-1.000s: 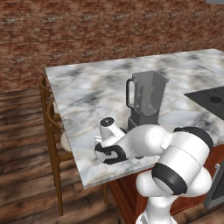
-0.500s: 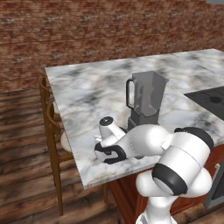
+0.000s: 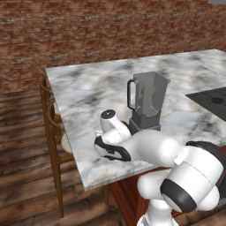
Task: Grab the lemon and onion from the fridge, place them in the blender, close the lid, and turn on the blender to create a marinade.
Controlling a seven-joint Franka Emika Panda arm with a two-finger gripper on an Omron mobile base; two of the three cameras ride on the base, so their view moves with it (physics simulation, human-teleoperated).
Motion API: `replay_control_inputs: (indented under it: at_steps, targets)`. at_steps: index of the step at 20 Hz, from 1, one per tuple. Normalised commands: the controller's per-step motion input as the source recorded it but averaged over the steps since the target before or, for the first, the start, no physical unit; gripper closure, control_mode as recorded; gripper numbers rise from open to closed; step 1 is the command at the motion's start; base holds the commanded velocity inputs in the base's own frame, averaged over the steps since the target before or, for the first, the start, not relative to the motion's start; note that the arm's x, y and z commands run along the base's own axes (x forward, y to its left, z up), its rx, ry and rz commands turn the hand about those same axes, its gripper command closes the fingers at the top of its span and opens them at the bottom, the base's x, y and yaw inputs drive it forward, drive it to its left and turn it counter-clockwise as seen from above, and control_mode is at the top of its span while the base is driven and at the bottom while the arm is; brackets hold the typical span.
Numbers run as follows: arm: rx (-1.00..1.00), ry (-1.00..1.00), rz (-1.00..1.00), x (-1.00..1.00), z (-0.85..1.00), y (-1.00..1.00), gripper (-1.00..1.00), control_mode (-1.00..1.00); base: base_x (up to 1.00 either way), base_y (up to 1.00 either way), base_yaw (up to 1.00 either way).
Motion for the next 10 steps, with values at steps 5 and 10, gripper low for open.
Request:
replay_control_inputs:
  at_steps: [5, 10]
  targets:
    - [0.00, 0.00, 0.07, -0.11, 0.68, 0.00, 1.00, -1.00, 0.00, 0.00, 0.00]
    - [0.00, -0.01, 0.07, -0.25, 0.74, 0.00, 1.00, -1.00, 0.00, 0.00, 0.00]
